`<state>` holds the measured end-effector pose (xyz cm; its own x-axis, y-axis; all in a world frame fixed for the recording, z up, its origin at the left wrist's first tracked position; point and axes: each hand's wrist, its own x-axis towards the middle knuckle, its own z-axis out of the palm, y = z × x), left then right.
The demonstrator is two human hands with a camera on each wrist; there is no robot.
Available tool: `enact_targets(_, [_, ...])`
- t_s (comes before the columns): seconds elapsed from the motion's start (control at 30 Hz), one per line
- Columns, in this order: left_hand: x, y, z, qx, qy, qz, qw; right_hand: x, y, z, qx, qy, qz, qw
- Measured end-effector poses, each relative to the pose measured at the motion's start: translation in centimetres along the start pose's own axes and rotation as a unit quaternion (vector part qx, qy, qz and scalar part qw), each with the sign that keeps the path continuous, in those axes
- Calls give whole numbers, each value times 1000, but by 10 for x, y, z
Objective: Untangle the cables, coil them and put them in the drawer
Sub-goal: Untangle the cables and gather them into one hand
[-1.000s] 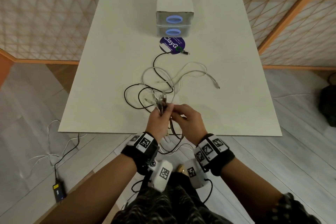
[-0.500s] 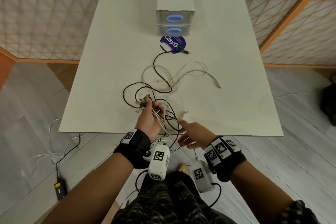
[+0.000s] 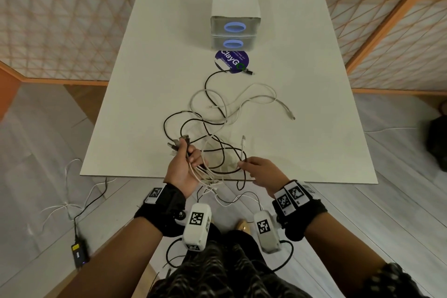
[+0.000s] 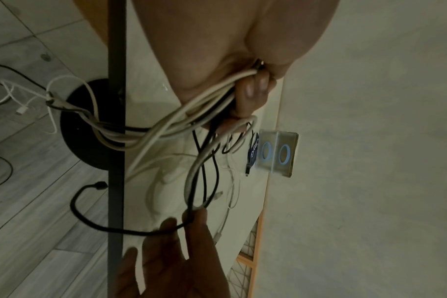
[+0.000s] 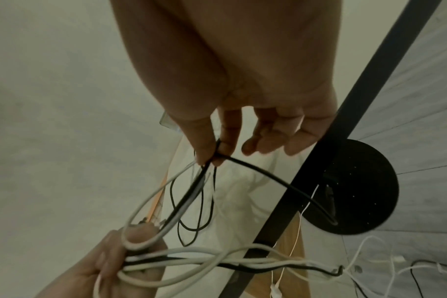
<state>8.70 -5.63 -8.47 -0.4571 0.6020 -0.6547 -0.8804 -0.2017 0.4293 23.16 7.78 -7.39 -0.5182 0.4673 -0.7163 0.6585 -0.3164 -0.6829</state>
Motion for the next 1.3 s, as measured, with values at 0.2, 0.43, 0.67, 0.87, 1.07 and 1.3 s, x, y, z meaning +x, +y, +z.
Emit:
enact_targets(0.2, [7,2,-9,84,2,13,996,-6,-11,8,174,-19,-27,984])
enact_targets(0.43, [-8,-3,8,196,-27,-7,980,-6,-19,4,178,-68,-32,981])
enact_targets(0.67, [-10,-1,14,59,-9,-24,998,-13,-16,1,278,-150,-13,949])
enact_targets(0.87, [-3,0,24,73,14,9,997,-18,-3,10,-257,81,-323,907])
enact_targets(1.07, [-1,-8,33,151,-4,31,988,-20,-18,12,-261,24,-339,904])
enact_targets(1.3, [2,-6,20,295,18,60,953,-20,-41,-4,-19,69,-231,970])
